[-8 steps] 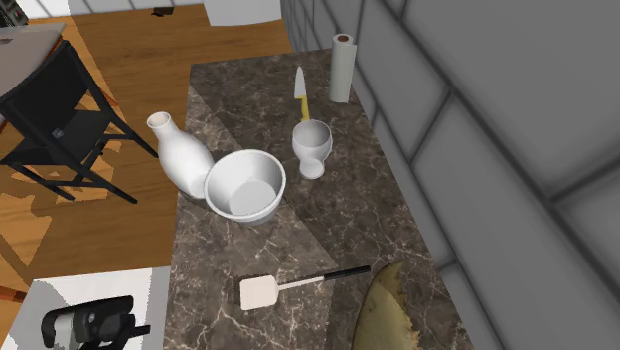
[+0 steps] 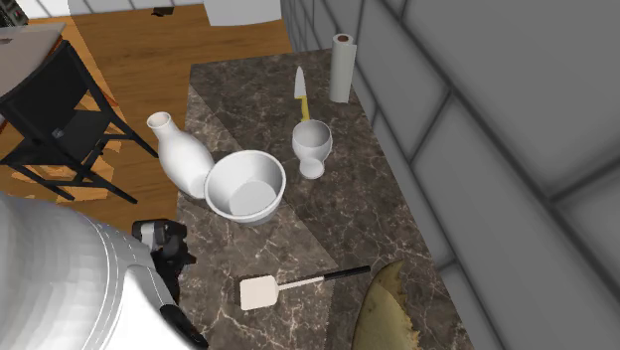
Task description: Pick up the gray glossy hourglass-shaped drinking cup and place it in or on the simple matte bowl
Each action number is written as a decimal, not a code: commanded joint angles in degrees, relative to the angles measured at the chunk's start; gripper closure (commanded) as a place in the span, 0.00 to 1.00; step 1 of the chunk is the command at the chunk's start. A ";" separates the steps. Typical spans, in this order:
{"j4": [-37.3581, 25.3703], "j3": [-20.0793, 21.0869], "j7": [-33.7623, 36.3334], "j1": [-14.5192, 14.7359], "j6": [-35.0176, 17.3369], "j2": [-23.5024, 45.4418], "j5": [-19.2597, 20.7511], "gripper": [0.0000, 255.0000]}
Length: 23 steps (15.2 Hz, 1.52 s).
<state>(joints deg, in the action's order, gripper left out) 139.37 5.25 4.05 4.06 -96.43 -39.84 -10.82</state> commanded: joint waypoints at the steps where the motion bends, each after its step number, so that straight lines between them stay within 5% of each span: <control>1: -0.28 2.36 2.33 0.83 -2.78 2.29 -1.39 0.00; 13: -9.54 15.75 16.93 3.71 -16.46 20.92 -3.32 0.00; 23: -25.07 24.14 32.69 5.91 -23.22 41.91 6.83 0.00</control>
<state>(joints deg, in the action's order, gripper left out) 116.39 28.68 34.71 9.50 -119.16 -0.53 -5.67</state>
